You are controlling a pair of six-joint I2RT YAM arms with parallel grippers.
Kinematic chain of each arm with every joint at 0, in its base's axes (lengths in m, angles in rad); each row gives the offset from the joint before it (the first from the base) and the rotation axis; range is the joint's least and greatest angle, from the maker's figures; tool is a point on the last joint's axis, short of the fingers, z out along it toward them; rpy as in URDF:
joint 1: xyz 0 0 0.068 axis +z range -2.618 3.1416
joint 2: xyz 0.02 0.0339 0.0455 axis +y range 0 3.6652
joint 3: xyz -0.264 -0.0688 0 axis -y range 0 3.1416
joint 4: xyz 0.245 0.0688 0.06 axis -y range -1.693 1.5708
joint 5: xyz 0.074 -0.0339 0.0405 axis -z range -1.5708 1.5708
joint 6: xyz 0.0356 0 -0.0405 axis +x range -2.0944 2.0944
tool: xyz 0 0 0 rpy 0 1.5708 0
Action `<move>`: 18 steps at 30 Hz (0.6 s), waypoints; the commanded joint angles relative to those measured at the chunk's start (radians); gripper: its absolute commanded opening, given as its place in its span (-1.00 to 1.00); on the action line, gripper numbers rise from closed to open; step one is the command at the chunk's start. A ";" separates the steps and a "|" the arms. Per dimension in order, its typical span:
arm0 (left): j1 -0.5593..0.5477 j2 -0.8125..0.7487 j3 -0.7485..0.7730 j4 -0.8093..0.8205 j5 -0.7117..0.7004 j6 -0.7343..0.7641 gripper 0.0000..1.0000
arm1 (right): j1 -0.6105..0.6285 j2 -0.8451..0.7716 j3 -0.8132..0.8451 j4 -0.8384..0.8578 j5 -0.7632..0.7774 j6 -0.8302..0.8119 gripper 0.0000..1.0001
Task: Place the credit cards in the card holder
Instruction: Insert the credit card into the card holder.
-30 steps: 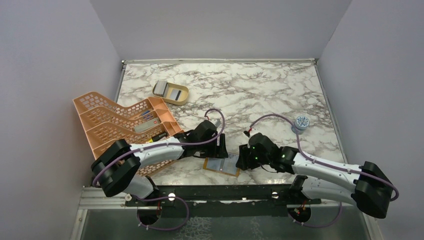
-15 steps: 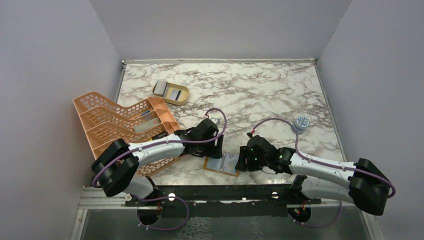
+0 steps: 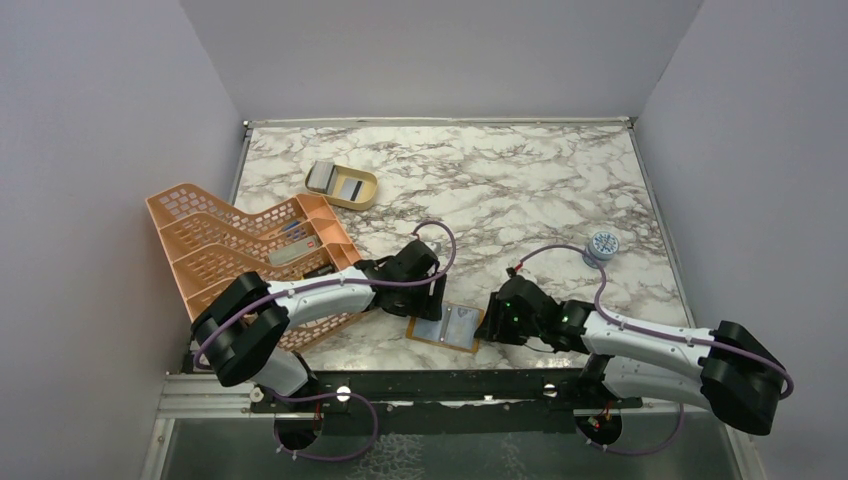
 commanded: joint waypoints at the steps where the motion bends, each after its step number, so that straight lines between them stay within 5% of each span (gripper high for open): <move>1: 0.002 0.004 0.002 -0.016 -0.058 0.011 0.39 | 0.004 0.020 -0.008 0.023 0.045 0.027 -0.19; 18: 0.002 -0.072 0.004 -0.027 -0.132 0.010 0.44 | 0.004 0.047 -0.024 0.033 0.067 0.031 -0.34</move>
